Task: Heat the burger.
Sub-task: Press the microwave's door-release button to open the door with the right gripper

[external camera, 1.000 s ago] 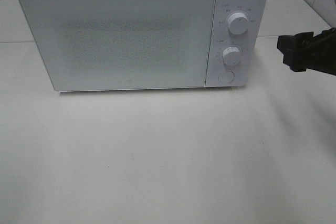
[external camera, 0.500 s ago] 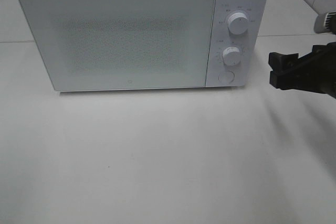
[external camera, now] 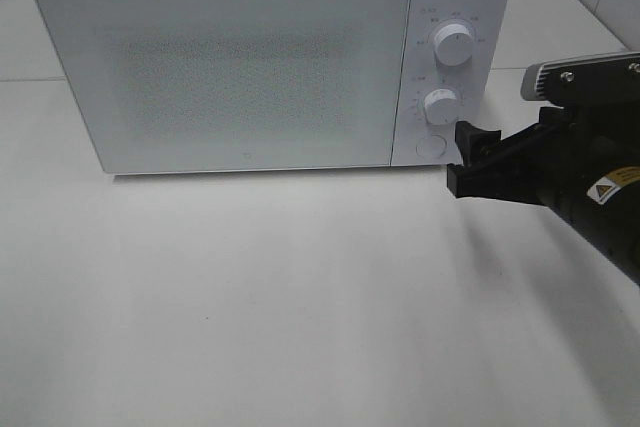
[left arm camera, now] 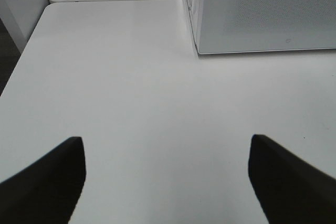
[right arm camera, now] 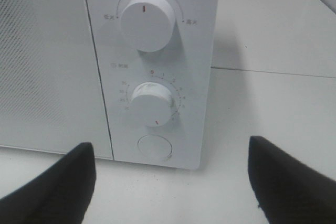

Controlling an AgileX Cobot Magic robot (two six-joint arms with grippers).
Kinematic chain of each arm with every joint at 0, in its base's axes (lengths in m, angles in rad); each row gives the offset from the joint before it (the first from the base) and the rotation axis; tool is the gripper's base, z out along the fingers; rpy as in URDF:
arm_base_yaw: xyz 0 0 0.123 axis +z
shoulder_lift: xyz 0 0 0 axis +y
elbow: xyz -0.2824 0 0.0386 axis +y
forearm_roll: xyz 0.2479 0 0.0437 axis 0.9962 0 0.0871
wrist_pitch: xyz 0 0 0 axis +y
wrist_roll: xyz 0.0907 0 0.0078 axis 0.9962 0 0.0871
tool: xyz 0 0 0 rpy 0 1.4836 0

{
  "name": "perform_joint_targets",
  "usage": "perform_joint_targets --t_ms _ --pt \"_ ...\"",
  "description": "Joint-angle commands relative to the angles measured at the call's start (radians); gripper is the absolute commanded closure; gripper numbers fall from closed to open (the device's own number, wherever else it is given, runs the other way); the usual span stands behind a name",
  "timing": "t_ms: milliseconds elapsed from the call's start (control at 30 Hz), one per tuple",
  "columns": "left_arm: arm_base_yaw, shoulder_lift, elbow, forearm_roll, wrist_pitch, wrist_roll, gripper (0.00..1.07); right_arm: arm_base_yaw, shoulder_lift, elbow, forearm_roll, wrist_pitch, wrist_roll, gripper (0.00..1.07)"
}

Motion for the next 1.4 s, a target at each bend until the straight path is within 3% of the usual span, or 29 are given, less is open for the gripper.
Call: perform_joint_targets --t_ms 33,267,533,633,700,800,867,900,967,1000,1067,1167,1400 --pt "0.005 -0.016 0.000 -0.006 0.003 -0.002 0.29 0.034 0.016 -0.001 0.031 -0.037 -0.014 0.31" --pt "0.005 -0.016 0.000 -0.006 0.003 -0.002 0.29 0.127 0.069 -0.003 0.108 -0.084 0.036 0.32" --pt "0.005 -0.016 0.000 -0.006 0.003 -0.002 0.29 0.127 0.086 -0.003 0.100 -0.107 0.228 0.38" --pt "0.005 -0.016 0.000 -0.006 0.003 -0.002 0.29 0.127 0.086 -0.003 0.100 -0.106 0.345 0.44" --pt "0.005 -0.016 0.000 -0.006 0.003 -0.002 0.29 0.127 0.086 -0.003 0.100 -0.106 0.521 0.56" --pt "0.005 -0.016 0.000 -0.006 0.003 -0.002 0.29 0.127 0.086 -0.003 0.100 -0.106 0.567 0.60" --pt "0.005 -0.016 0.000 -0.006 0.003 -0.002 0.29 0.127 0.086 -0.003 0.100 -0.106 0.700 0.72" --pt "0.005 -0.016 0.000 -0.006 0.003 -0.002 0.29 0.127 0.086 -0.003 0.100 -0.106 0.700 0.72" --pt "0.005 -0.016 0.000 -0.006 0.003 -0.002 0.29 0.127 0.086 -0.003 0.098 -0.098 0.916 0.89" --pt "0.005 -0.016 0.000 -0.006 0.003 -0.002 0.29 0.127 0.086 -0.003 0.098 -0.098 0.916 0.89" --pt "0.005 -0.016 0.000 -0.006 0.003 -0.002 0.29 0.127 0.086 -0.003 0.095 -0.093 1.083 0.99" --pt "0.005 -0.016 0.000 -0.006 0.003 -0.002 0.29 0.127 0.086 -0.003 0.093 -0.078 1.234 1.07" --pt "0.005 -0.016 0.000 -0.006 0.003 -0.002 0.29 0.127 0.087 -0.003 0.093 -0.020 1.408 1.07"
